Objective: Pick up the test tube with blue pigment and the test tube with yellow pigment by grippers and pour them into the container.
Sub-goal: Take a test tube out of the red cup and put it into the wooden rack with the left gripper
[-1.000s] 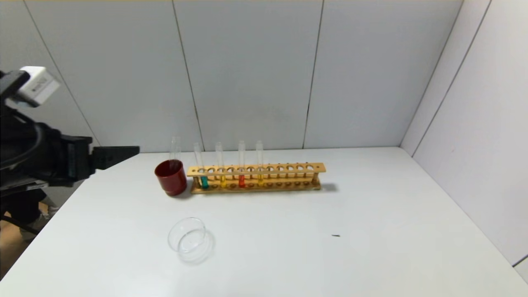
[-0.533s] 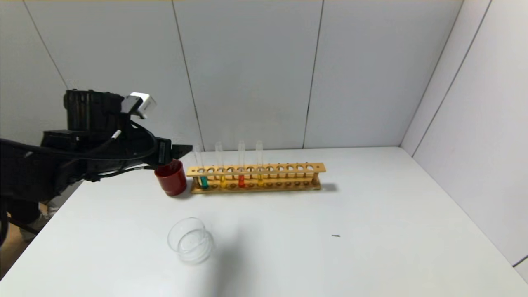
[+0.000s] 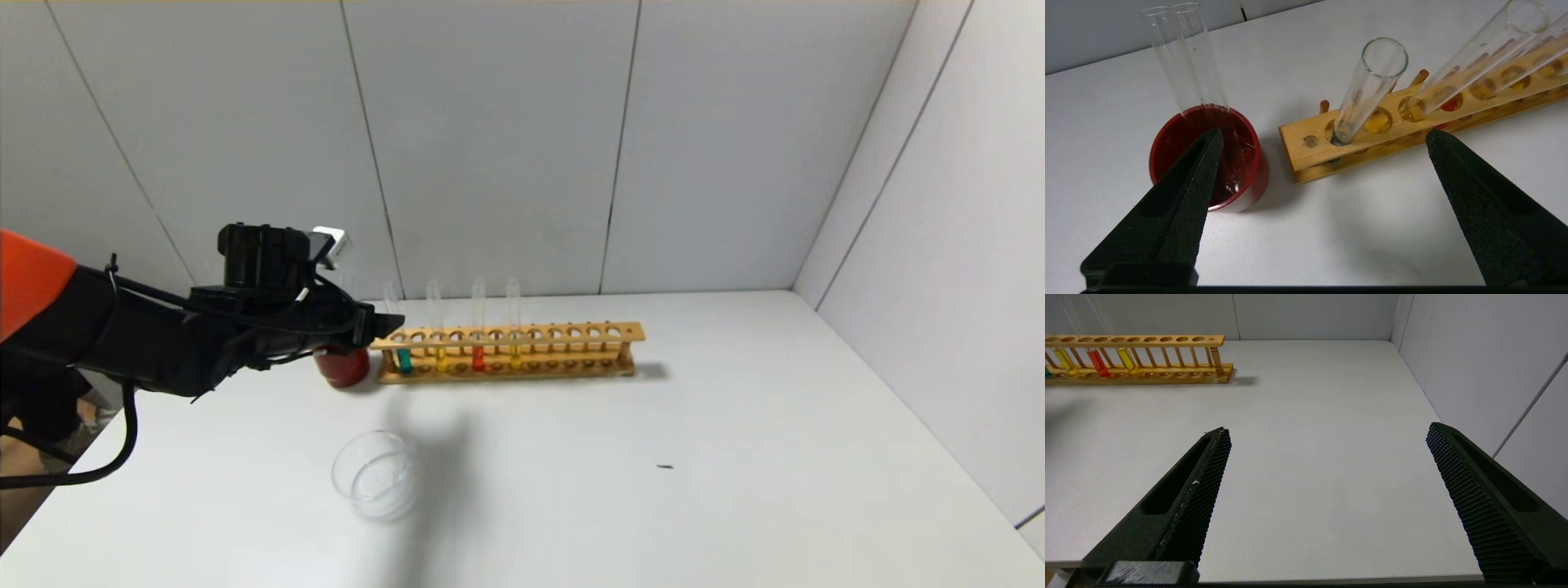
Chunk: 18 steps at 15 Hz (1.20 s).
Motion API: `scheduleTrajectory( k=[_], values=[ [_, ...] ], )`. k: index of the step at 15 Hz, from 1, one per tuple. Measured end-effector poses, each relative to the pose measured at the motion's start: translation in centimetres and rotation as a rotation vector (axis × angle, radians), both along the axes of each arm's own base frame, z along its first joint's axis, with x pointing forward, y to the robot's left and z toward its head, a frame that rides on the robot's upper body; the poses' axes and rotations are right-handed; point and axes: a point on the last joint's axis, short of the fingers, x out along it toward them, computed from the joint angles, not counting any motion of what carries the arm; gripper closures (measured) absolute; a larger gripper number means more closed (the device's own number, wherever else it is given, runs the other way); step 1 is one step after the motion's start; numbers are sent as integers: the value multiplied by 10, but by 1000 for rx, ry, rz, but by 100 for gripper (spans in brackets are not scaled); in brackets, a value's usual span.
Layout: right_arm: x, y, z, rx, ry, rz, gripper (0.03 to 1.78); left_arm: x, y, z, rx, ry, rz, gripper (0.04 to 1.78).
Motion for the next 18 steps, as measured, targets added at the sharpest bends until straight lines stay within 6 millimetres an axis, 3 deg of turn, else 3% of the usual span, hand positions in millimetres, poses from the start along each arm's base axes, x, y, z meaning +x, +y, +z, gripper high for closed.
scheduleTrajectory(
  k=[9,11,14,18],
  values=[
    [0,0,0,0,0,0,6,26,-11,-18,11,16,68,8],
    [0,0,0,0,0,0,6,29,-12,-22,13,22,65,17],
    [0,0,0,0,-1,0,6,32,-18,-26,15,29,53,48],
    [0,0,0,0,0,0,6,34,-27,-29,15,30,31,121]
  ],
)
